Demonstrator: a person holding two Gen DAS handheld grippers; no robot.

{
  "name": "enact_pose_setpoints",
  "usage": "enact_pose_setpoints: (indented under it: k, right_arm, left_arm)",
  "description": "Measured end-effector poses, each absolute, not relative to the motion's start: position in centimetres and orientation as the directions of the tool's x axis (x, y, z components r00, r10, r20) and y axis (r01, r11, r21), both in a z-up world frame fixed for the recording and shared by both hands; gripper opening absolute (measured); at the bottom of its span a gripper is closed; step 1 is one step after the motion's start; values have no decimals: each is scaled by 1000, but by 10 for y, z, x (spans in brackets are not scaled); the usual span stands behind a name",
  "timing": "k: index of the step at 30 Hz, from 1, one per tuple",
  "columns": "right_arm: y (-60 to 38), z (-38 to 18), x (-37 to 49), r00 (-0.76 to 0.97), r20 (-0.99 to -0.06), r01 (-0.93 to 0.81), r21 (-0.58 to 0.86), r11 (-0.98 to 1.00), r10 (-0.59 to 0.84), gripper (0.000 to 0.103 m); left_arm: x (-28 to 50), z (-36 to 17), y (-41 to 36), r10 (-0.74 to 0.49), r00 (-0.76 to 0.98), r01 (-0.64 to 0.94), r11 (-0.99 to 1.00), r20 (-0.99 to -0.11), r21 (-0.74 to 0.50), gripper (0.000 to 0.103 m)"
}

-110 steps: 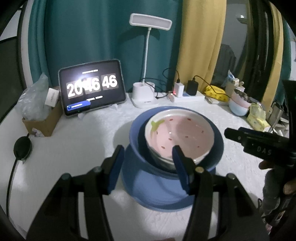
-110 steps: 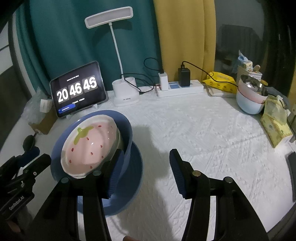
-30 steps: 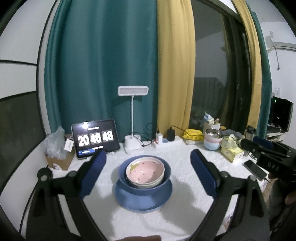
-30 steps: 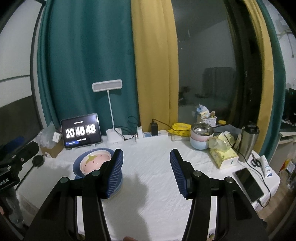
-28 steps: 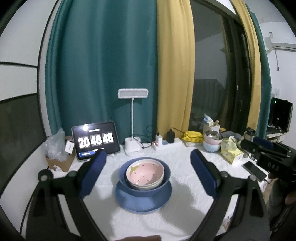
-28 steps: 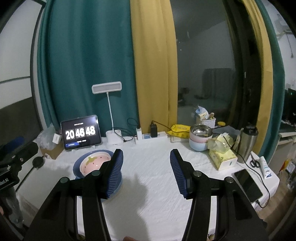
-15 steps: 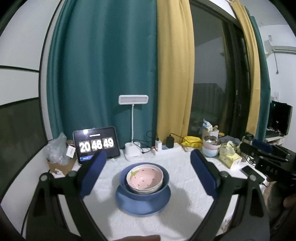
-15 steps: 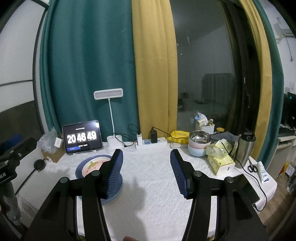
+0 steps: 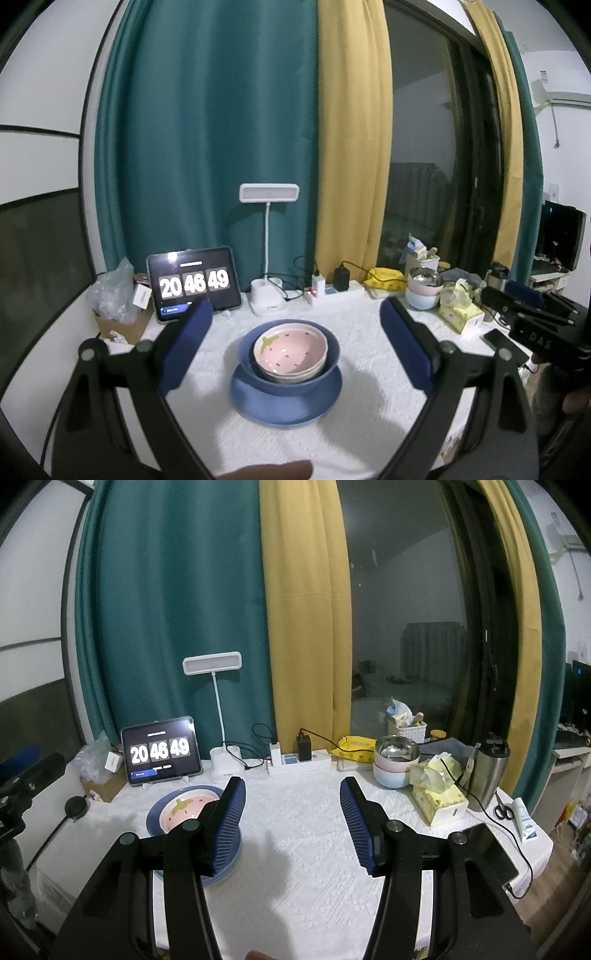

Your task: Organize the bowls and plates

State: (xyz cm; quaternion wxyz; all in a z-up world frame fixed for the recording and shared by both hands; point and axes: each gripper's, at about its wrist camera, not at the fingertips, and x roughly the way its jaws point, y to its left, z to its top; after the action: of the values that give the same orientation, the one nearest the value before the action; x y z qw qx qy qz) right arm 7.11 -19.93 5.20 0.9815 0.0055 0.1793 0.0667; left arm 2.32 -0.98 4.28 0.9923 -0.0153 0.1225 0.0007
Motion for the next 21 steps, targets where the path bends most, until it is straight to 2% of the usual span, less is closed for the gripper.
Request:
enact_pose_setpoints:
  k: [21]
  right_arm:
    - [-201, 48, 73, 926, -354, -123, 35, 992, 128, 57]
  left_arm:
    - [26, 40, -7, 9, 969, -16, 1000, -249, -25, 93]
